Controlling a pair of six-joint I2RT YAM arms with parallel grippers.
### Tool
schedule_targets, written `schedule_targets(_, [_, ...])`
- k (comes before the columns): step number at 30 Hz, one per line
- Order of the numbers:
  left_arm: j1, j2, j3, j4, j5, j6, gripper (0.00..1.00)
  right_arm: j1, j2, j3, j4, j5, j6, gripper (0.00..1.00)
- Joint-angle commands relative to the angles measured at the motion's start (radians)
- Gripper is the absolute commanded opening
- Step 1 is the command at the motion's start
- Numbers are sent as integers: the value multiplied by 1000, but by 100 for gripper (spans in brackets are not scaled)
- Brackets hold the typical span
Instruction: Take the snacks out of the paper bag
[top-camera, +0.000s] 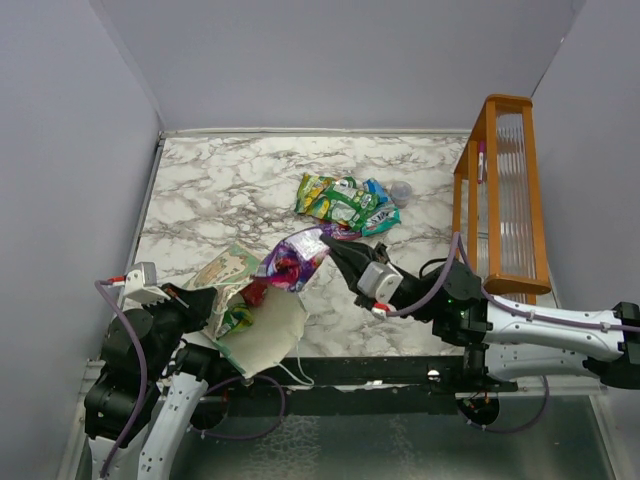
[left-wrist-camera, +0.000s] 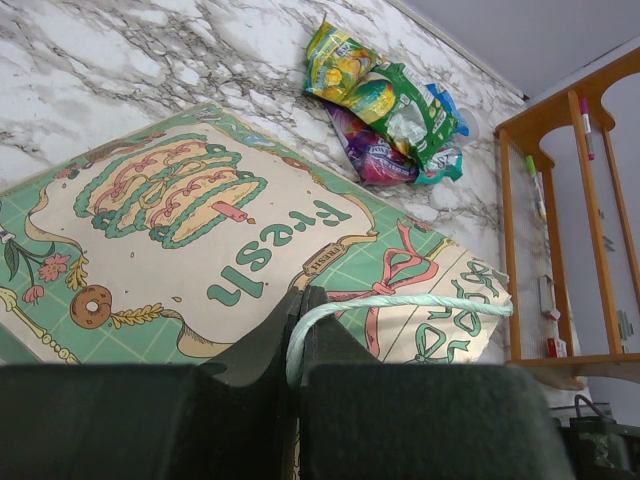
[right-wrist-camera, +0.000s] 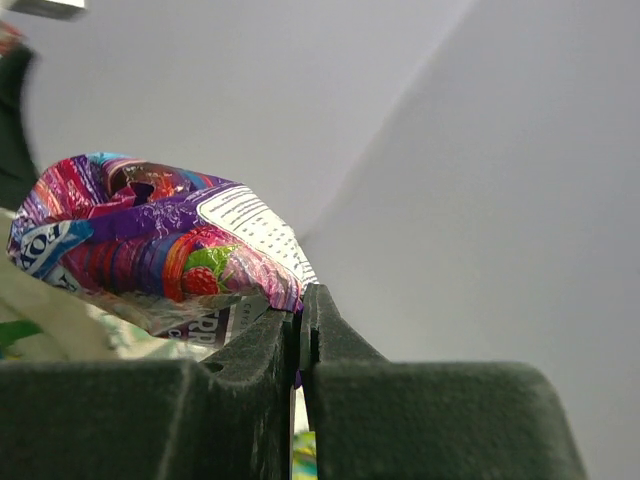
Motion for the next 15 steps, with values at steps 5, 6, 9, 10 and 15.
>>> schedule_targets(5, [-5,2,11,4,-13,-7,0,-93,36,-24,196,391,118,1])
schedule_targets(6, [-4,4,11,6,-12,-9,0,-130,50,-12,163,381,145,1])
schedule_targets(9, [-5,9,16,7,-11,-8,0,-250,119,39,72,342,215,1])
schedule_targets(10, [-5,8,17,7,-12,-8,0,-289,146,53,57,326,233,1])
schedule_targets(15, [-5,2,21,-2,-14,-11,0,-461,308,108,39,258,282,1])
